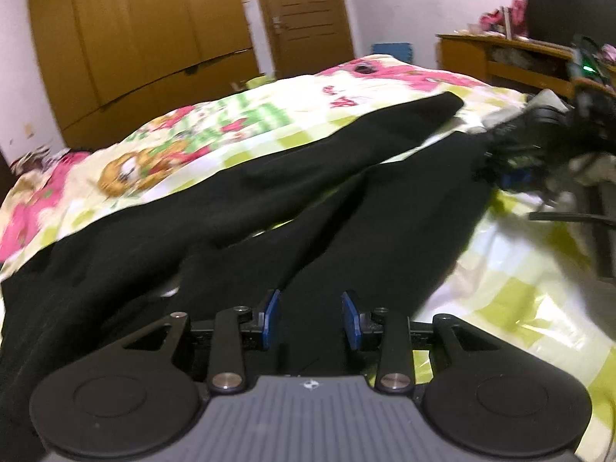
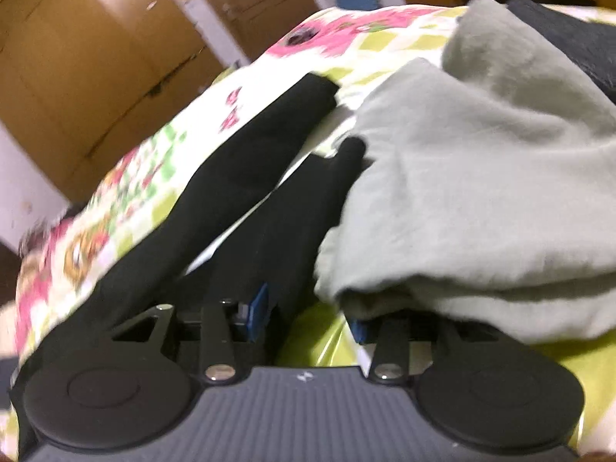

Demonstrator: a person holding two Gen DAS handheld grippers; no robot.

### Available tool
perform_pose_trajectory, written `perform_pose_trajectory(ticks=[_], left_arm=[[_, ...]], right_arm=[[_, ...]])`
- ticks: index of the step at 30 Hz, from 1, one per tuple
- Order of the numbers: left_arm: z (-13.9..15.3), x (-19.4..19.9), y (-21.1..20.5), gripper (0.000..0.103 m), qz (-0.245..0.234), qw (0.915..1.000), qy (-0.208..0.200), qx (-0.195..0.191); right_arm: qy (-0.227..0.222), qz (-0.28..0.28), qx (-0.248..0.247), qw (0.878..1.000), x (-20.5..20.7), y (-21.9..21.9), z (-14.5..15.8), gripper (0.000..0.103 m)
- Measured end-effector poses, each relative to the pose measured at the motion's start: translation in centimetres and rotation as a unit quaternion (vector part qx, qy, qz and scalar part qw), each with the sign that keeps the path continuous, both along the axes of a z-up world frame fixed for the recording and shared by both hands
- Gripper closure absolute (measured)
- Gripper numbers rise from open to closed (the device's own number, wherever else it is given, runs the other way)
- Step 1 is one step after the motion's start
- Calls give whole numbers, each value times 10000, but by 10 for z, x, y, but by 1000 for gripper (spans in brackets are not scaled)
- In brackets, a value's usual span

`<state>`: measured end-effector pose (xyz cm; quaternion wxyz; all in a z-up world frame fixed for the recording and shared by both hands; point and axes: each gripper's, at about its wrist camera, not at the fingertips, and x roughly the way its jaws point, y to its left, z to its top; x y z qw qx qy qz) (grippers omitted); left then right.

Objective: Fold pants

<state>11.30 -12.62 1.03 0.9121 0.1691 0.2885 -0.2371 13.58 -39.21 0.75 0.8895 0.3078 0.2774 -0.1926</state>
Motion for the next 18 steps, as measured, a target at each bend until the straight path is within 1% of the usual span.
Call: perform_pose_trajectory(ticks=[1,2,3,4,5,6,7,8,10,12,15,18], left_arm=[[-1,2,-4,53,-27,10000,24,29],[0,1,-6,53,-36,10000,61,59],[0,2,-10,53,-22,9999,104,74],[1,2,-12,53,-2,9999,138,43],[1,1,-14,53,0,9998,191,1],[2,0,-13,53,-6,9997,242,-33],[3,-3,-15,53,-15,9997,229,-55],[2,-5,-17,52,-20,9998,201,-53],[-1,-7,-21,52,-25,9998,194,-67],[-5,-7,-24,52,-35,9997,244,-42],[-6,-9,-23,52,-32,9999,152,38],[-3,-10,-14,46,6,9999,97,23]], right_arm=[[-14,-55,-123,9999,7,-4,-1,70],[-61,-171,-195,9996,13,-11,-3,84],[-83,-294,-99,9995,2,-29,-10,94],[-96,-362,136,9992,3,-46,-13,103],[-153,-410,415,9982,3,-63,-15,103],[-187,-420,568,9973,1,-76,-16,103],[-205,-437,594,9971,-2,-83,-13,103],[-186,-472,502,9974,-6,-85,-9,103],[-127,-366,254,9989,-10,-83,-1,101],[-272,-262,275,9989,-21,-77,8,101],[-636,-217,421,9969,-58,-73,30,101],[-828,-243,233,9960,-86,-69,51,101]])
